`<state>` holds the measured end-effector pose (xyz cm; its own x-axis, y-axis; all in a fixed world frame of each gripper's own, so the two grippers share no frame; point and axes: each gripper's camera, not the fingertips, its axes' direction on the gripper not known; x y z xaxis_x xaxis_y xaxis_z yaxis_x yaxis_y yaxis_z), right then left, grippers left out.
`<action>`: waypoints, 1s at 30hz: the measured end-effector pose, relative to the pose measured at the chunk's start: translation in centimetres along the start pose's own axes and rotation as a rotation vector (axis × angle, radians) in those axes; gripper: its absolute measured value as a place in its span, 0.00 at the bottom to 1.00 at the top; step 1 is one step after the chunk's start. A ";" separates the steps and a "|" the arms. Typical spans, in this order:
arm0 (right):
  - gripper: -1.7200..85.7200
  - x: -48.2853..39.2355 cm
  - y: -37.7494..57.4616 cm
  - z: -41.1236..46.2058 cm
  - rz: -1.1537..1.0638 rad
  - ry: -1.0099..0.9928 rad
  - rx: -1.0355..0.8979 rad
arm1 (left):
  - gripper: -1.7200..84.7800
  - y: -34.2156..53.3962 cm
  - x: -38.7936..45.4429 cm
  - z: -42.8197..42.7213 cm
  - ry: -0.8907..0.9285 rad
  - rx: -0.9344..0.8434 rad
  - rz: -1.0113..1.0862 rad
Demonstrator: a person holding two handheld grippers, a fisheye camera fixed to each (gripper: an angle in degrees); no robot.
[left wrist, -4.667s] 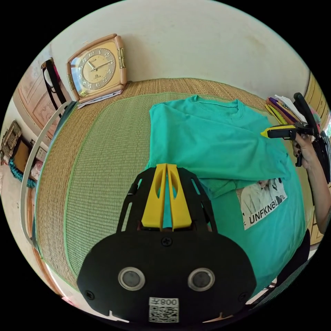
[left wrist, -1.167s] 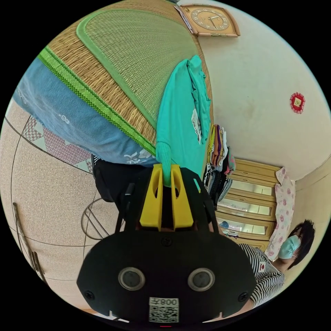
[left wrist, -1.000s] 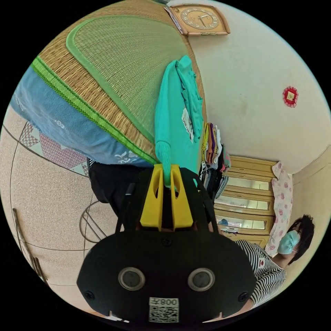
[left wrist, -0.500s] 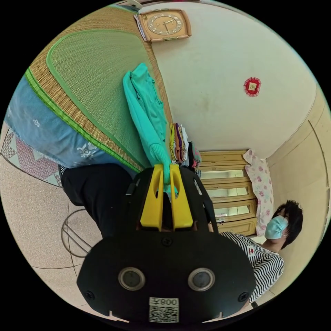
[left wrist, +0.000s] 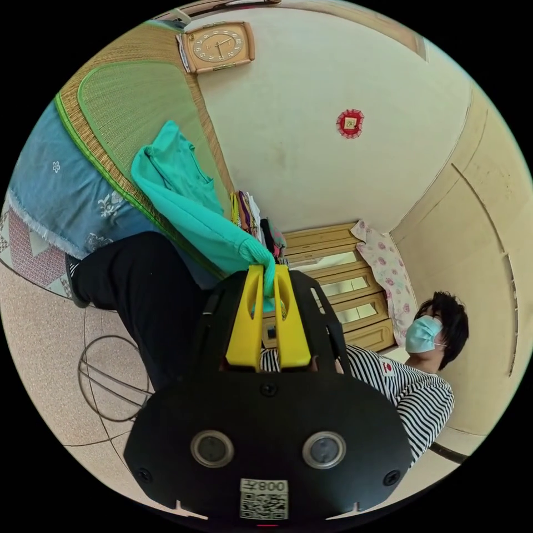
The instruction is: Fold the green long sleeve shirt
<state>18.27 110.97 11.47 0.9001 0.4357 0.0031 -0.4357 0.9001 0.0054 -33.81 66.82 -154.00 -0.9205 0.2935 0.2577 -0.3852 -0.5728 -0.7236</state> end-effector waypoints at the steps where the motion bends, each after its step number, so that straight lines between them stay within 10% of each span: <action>1: 0.02 -0.1 0.3 -0.2 -0.006 -0.003 0.003 | 0.05 0.3 0.5 -0.1 0.007 -0.003 0.013; 16: 0.02 1.8 2.9 -2.4 0.000 -0.092 0.076 | 0.05 -1.2 2.0 1.1 0.018 0.013 0.003; 30: 0.02 4.8 -13.6 1.0 0.025 -0.036 0.069 | 0.06 -17.6 0.7 7.2 -0.023 -0.015 -0.008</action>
<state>28.54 100.87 12.45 0.8888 0.4566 0.0399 -0.4584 0.8857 0.0741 -28.18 71.63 -136.47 -0.9188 0.2803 0.2780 -0.3916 -0.5587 -0.7310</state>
